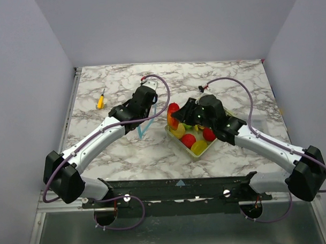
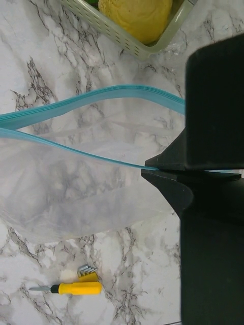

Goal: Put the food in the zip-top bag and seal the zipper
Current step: Place the fake fruit in the zipper food storage bag.

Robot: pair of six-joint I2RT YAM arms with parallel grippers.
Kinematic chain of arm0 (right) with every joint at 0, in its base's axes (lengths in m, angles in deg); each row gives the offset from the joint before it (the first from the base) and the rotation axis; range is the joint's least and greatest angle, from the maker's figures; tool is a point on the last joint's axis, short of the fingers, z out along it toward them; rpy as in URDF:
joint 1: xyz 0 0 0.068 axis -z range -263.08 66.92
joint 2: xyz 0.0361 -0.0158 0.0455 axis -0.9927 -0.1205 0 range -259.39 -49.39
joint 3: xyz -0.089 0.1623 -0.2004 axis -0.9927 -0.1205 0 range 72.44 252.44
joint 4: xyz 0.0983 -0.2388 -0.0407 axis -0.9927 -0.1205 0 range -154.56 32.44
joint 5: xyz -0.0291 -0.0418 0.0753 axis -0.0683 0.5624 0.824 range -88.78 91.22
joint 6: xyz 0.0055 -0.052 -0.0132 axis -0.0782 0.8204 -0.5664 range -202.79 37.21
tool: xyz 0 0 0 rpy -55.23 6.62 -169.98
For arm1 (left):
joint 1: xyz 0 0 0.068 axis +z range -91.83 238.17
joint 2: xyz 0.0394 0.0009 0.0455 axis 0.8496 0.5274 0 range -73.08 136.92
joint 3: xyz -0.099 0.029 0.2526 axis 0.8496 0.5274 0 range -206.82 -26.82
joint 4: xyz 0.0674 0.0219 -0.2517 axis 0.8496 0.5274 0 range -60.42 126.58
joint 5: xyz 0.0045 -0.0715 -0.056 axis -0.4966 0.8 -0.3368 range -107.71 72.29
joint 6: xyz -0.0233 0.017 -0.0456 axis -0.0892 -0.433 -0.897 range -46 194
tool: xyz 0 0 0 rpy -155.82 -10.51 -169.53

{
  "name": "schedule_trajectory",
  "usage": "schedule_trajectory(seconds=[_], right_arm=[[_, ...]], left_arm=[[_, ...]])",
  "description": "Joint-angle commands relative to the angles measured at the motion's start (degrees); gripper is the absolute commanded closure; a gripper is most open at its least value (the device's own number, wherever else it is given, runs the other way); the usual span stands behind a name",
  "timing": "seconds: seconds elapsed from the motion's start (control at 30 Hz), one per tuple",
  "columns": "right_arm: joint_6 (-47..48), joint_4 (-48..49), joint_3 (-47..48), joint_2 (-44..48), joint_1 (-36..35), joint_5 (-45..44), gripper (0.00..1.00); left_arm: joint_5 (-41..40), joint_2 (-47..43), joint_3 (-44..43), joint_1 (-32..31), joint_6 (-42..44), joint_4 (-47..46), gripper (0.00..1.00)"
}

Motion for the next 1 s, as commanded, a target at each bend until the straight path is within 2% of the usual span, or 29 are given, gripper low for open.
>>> schedule_trajectory(seconds=[0.0, 0.17, 0.33, 0.4, 0.53, 0.73, 0.9, 0.97], right_arm=[[-2.07, 13.75, 2.46, -6.08, -0.48, 15.94, 1.0], [-3.81, 26.04, 2.93, -12.7, -0.48, 28.37, 1.0], [-5.7, 33.66, 2.15, -14.53, -0.43, 35.45, 1.0], [-5.21, 31.7, 2.94, -14.49, -0.46, 33.86, 1.0], [-8.79, 20.93, 6.46, -15.95, -0.26, 22.03, 1.0], [-15.91, 23.67, 9.37, -22.96, -0.3, 24.62, 1.0], [-17.39, 19.72, 11.6, -24.88, -0.25, 17.29, 1.0], [-18.78, 20.97, 9.91, -23.58, -0.3, 13.64, 1.0]], left_arm=[[2.18, -2.58, 0.33, 0.27, -0.79, -1.0, 1.0], [3.1, -3.09, 0.66, 0.27, -0.88, -1.26, 1.0], [3.32, -2.66, 0.51, 0.34, -0.79, -1.09, 1.0], [3.15, -2.65, 0.51, 0.35, -0.87, -1.11, 1.0], [3.41, -3.17, 0.5, 0.52, -1.05, -1.14, 1.0], [3.59, -4.17, 0.79, 0.76, -1.4, -1.59, 1.0], [3.49, -4.69, 1.05, 1.01, -1.67, -1.7, 1.0], [4.08, -4.76, 1.03, 1.1, -1.75, -1.8, 1.0]])
